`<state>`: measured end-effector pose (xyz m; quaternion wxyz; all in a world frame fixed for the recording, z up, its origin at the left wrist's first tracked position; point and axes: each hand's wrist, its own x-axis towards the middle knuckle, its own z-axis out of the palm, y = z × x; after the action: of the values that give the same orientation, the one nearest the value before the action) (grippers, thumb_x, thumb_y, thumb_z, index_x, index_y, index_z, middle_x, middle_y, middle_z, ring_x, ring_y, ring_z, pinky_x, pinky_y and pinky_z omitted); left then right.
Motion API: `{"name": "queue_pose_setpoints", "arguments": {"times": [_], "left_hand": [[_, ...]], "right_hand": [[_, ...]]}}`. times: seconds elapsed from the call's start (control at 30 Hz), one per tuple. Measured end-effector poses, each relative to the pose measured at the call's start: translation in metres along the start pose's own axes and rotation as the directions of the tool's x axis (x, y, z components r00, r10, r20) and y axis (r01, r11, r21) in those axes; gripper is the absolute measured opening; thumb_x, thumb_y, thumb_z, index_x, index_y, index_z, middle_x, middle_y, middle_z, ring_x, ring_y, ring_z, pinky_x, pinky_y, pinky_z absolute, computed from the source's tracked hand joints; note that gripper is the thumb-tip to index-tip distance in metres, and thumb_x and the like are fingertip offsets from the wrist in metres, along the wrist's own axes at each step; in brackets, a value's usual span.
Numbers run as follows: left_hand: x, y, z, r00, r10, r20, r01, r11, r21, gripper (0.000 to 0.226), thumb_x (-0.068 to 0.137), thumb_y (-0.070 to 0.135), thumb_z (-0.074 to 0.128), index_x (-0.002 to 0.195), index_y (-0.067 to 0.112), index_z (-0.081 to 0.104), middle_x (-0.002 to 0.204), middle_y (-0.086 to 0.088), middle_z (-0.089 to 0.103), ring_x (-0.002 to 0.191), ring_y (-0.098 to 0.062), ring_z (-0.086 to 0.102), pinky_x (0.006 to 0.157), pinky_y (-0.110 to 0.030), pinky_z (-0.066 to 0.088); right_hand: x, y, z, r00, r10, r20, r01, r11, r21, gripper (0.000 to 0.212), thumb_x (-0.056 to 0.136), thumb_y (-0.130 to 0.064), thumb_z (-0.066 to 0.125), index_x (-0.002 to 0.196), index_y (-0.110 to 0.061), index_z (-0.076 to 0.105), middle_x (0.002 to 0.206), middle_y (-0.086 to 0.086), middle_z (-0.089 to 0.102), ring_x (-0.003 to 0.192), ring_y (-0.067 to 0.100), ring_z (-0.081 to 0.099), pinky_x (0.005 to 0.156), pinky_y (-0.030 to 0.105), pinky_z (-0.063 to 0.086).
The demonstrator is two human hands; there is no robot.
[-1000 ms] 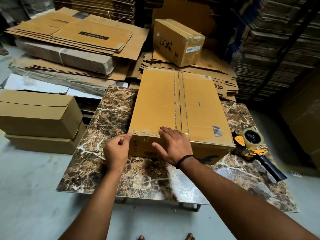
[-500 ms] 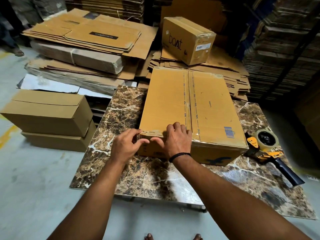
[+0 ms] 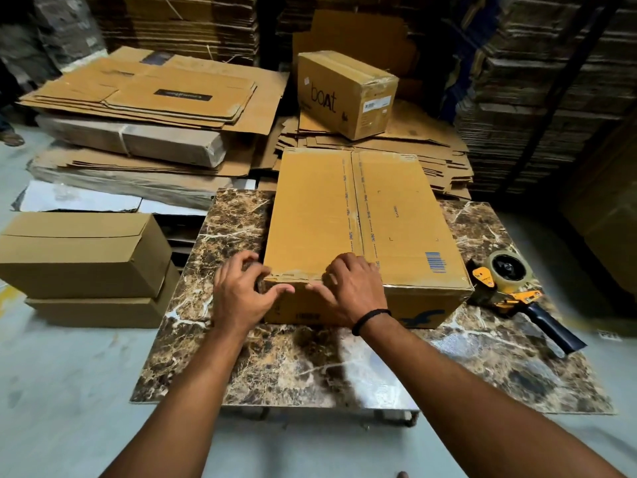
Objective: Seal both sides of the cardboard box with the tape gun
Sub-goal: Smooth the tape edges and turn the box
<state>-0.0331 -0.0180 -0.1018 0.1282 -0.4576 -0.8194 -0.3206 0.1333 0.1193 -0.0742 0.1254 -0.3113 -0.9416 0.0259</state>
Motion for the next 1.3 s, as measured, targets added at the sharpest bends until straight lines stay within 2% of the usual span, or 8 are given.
{"name": "queue_pose_setpoints", "arguments": {"times": [0.13,0.37,0.53,0.6,0.7,0.9,1.13,1.3], "left_hand": [[0.011,0.022,0.008,0.987,0.141,0.081,-0.150,0.981,0.127,0.074,0.072,0.080,0.041,0.104,0.020,0.069,0.121,-0.005,0.062,0.113,-0.024,0.054,0.101,-0.050,0.031],[0.011,0.030,0.016,0.978,0.166,0.128,-0.184,0.973,0.139,0.061,0.076,0.067,0.046,0.098,0.017,0.071,0.115,-0.003,0.066,0.111,-0.025,0.057,0.099,-0.050,0.035],[0.013,0.047,0.025,0.916,0.287,0.280,-0.343,0.923,0.175,0.045,0.084,0.050,0.059,0.119,0.022,0.062,0.127,0.001,0.060,0.121,-0.025,0.053,0.102,-0.048,0.035],[0.011,0.047,0.031,0.917,0.297,0.266,-0.341,0.930,0.135,0.042,0.084,0.048,0.056,0.114,0.020,0.066,0.119,0.000,0.064,0.116,-0.026,0.057,0.099,-0.045,0.039],[0.010,0.045,0.032,0.923,0.308,0.232,-0.337,0.936,0.099,0.049,0.084,0.052,0.044,0.107,0.016,0.069,0.113,-0.003,0.066,0.111,-0.027,0.060,0.096,-0.044,0.041],[0.010,0.046,0.032,0.924,0.322,0.205,-0.337,0.940,0.047,0.058,0.090,0.057,0.034,0.106,0.013,0.069,0.112,-0.005,0.066,0.110,-0.027,0.060,0.096,-0.040,0.038],[0.010,0.048,0.036,0.941,0.272,0.203,-0.286,0.957,0.045,0.043,0.083,0.043,0.049,0.106,0.012,0.068,0.113,-0.005,0.066,0.110,-0.022,0.060,0.096,-0.037,0.039],[0.008,0.048,0.037,0.943,0.280,0.181,-0.293,0.955,0.045,0.040,0.083,0.040,0.051,0.104,0.011,0.069,0.111,-0.005,0.066,0.109,-0.021,0.061,0.095,-0.036,0.040]], "right_hand": [[-0.011,0.028,0.003,0.969,0.217,-0.119,-0.223,0.974,-0.045,0.069,0.072,-0.080,0.034,0.098,-0.021,0.058,0.106,0.006,0.058,0.099,0.027,0.050,0.085,0.042,0.039],[-0.016,0.032,0.010,0.976,0.112,-0.189,-0.129,0.988,-0.080,0.050,0.073,-0.063,0.061,0.098,-0.020,0.061,0.107,0.007,0.064,0.096,0.030,0.056,0.079,0.043,0.044],[-0.054,0.028,0.045,0.965,-0.251,-0.077,0.237,0.959,-0.153,0.071,0.081,-0.029,0.053,0.146,-0.018,0.027,0.154,0.000,0.023,0.142,0.022,0.018,0.115,0.050,0.001],[-0.054,0.034,0.051,0.957,-0.281,0.072,0.290,0.931,-0.221,0.077,0.082,-0.031,0.060,0.146,-0.018,0.020,0.155,-0.003,0.008,0.146,0.017,0.007,0.115,0.047,-0.016],[-0.045,0.045,0.059,0.925,-0.301,0.233,0.364,0.878,-0.310,0.059,0.098,-0.029,0.033,0.147,-0.020,0.002,0.146,-0.007,-0.029,0.135,0.013,-0.026,0.101,0.040,-0.039],[-0.058,0.060,0.054,0.930,-0.361,0.065,0.366,0.905,-0.219,0.062,0.092,-0.037,0.032,0.146,-0.012,0.018,0.152,0.002,0.020,0.143,0.017,0.019,0.119,0.041,-0.004],[-0.049,0.098,0.042,0.914,-0.309,0.263,0.375,0.892,-0.251,0.056,0.087,-0.039,0.033,0.135,-0.014,0.049,0.147,-0.001,0.026,0.137,0.009,0.022,0.118,0.037,-0.010],[-0.066,0.111,0.042,0.982,-0.189,0.022,0.188,0.948,-0.258,0.068,0.094,-0.055,0.024,0.146,-0.011,0.020,0.152,0.004,0.021,0.146,0.017,0.008,0.118,0.042,-0.009]]}}
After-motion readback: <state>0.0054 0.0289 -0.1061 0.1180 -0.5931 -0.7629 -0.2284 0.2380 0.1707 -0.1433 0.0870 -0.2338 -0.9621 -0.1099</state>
